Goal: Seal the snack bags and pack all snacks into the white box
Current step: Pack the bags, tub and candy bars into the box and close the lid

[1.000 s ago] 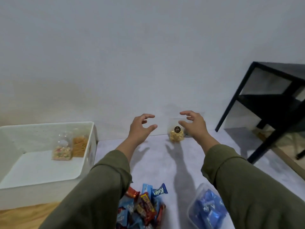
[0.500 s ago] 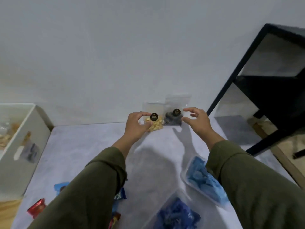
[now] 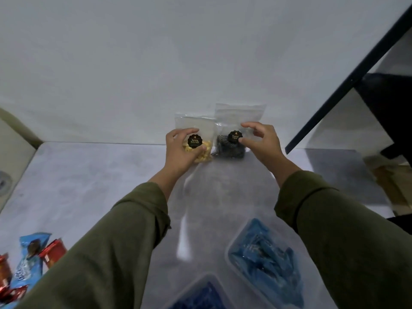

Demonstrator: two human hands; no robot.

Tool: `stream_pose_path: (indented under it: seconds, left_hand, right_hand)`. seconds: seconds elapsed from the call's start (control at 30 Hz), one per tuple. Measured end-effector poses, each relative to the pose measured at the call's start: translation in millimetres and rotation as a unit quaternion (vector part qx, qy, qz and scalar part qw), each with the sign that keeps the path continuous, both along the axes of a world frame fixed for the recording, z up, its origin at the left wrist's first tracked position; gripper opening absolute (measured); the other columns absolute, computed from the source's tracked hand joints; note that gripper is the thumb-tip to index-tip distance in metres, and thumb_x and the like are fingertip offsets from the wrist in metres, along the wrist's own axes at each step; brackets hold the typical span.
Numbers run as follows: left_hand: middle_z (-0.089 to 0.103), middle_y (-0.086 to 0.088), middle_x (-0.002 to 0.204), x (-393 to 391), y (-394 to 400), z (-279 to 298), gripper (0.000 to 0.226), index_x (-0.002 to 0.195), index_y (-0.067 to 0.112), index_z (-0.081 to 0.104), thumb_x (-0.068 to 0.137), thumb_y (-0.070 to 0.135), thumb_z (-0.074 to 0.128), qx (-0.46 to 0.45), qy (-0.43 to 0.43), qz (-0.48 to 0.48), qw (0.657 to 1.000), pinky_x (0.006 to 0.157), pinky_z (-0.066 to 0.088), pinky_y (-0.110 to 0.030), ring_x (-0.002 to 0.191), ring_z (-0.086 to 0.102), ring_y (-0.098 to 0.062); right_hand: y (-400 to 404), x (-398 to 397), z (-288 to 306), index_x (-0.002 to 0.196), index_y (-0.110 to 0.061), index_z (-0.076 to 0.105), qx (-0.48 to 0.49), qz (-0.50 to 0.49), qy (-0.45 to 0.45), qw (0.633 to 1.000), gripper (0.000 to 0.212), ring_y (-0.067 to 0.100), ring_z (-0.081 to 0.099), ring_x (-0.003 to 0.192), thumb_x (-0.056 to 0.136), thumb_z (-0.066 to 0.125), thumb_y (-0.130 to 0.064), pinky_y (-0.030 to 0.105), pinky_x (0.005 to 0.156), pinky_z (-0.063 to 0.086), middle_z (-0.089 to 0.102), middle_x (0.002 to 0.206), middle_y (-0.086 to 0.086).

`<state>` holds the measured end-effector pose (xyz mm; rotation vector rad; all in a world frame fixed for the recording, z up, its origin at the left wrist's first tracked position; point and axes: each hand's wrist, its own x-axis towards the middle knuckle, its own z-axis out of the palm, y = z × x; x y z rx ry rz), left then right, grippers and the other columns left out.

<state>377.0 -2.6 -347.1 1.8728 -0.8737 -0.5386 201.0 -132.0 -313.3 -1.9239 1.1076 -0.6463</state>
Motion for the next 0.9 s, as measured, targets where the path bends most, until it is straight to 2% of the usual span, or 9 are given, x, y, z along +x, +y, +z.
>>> stream_pose_path:
  seconds: [0.1, 0.33, 0.47, 0.53, 0.6, 0.67, 0.77, 0.83, 0.9]
  left_hand:
    - [0.038, -0.005, 0.129, -2, -8, 3, 0.045, 0.116, 0.029, 0.062, 0.074, 0.022, 0.078, -0.003, 0.005, 0.0, 1.0, 0.1, 0.033, -0.013, 0.115, 0.043, -0.01]
    - [0.05, -0.005, 0.117, 6, -14, 15, 0.03, 0.106, 0.027, 0.067, 0.08, 0.014, 0.073, -0.007, 0.01, -0.007, 1.0, 0.096, 0.046, -0.029, 0.093, 0.052, -0.01]
    - [0.056, -0.002, 0.12, 9, -7, 18, 0.032, 0.103, 0.031, 0.067, 0.083, 0.006, 0.068, -0.003, 0.051, -0.015, 0.999, 0.089, 0.053, -0.032, 0.079, 0.053, -0.01]
    - [0.058, -0.002, 0.117, 11, -1, 20, 0.036, 0.106, 0.032, 0.067, 0.084, 0.003, 0.064, -0.012, 0.061, -0.029, 0.998, 0.084, 0.056, -0.033, 0.076, 0.057, -0.014]
    - [0.059, 0.001, 0.111, 13, 6, 25, 0.04, 0.112, 0.031, 0.066, 0.087, 0.0, 0.06, -0.014, 0.06, -0.044, 0.997, 0.075, 0.057, -0.023, 0.079, 0.059, -0.019]
    - [0.059, 0.003, 0.108, 16, 13, 33, 0.043, 0.116, 0.032, 0.064, 0.088, -0.001, 0.057, -0.016, 0.058, -0.053, 0.997, 0.068, 0.053, -0.016, 0.08, 0.058, -0.021]
    - [0.062, 0.005, 0.108, 24, 27, 48, 0.046, 0.118, 0.033, 0.063, 0.088, -0.002, 0.056, -0.025, 0.058, -0.068, 0.996, 0.077, 0.053, -0.019, 0.091, 0.06, -0.022]
    - [0.064, 0.005, 0.108, 32, 39, 62, 0.046, 0.119, 0.032, 0.062, 0.088, -0.002, 0.056, -0.039, 0.057, -0.082, 0.994, 0.084, 0.053, -0.023, 0.097, 0.06, -0.019]
    - [0.066, 0.005, 0.107, 39, 55, 80, 0.046, 0.118, 0.031, 0.063, 0.088, -0.002, 0.055, -0.056, 0.061, -0.092, 0.992, 0.085, 0.051, -0.021, 0.1, 0.061, -0.013]
  right_hand:
    - [-6, 2, -2, 0.108, -0.028, 0.068, 0.019, -0.011, -0.008, 1.0, 0.036, 0.017, 0.05, 0.103, 0.076, 0.074, -0.016, 0.02, 0.092, 0.038, 0.047, 0.107, 0.004]
    - [-8, 2, 4, 0.102, -0.031, 0.069, 0.049, -0.002, -0.036, 0.998, 0.035, 0.004, 0.045, 0.076, 0.073, 0.077, -0.013, 0.021, 0.081, 0.04, 0.043, 0.09, -0.004]
    - [-1, 4, 10, 0.108, -0.024, 0.068, 0.063, 0.018, -0.057, 0.996, 0.037, 0.0, 0.046, 0.07, 0.076, 0.074, -0.007, 0.013, 0.073, 0.041, 0.058, 0.102, -0.001]
    - [4, 7, 14, 0.109, -0.017, 0.07, 0.072, 0.007, -0.075, 0.995, 0.034, 0.005, 0.051, 0.078, 0.078, 0.072, -0.004, 0.014, 0.077, 0.046, 0.062, 0.1, 0.003]
    - [11, 11, 18, 0.109, -0.016, 0.07, 0.076, -0.005, -0.086, 0.993, 0.033, 0.008, 0.054, 0.088, 0.079, 0.071, -0.002, 0.018, 0.087, 0.048, 0.064, 0.103, 0.0]
    - [20, 14, 26, 0.11, -0.021, 0.069, 0.075, -0.007, -0.082, 0.994, 0.036, 0.007, 0.053, 0.083, 0.08, 0.07, -0.001, 0.014, 0.082, 0.046, 0.062, 0.096, -0.002]
    - [37, 18, 45, 0.11, -0.025, 0.069, 0.07, -0.018, -0.072, 0.995, 0.04, 0.009, 0.051, 0.079, 0.078, 0.07, -0.001, 0.006, 0.075, 0.045, 0.055, 0.087, -0.007]
    - [52, 22, 62, 0.11, -0.027, 0.068, 0.058, -0.025, -0.073, 0.995, 0.042, 0.013, 0.056, 0.086, 0.079, 0.069, 0.0, 0.013, 0.085, 0.047, 0.057, 0.091, -0.009]
    - [72, 27, 81, 0.111, -0.027, 0.068, 0.055, -0.027, -0.087, 0.994, 0.042, 0.022, 0.062, 0.083, 0.081, 0.066, 0.003, 0.026, 0.092, 0.05, 0.06, 0.093, -0.003]
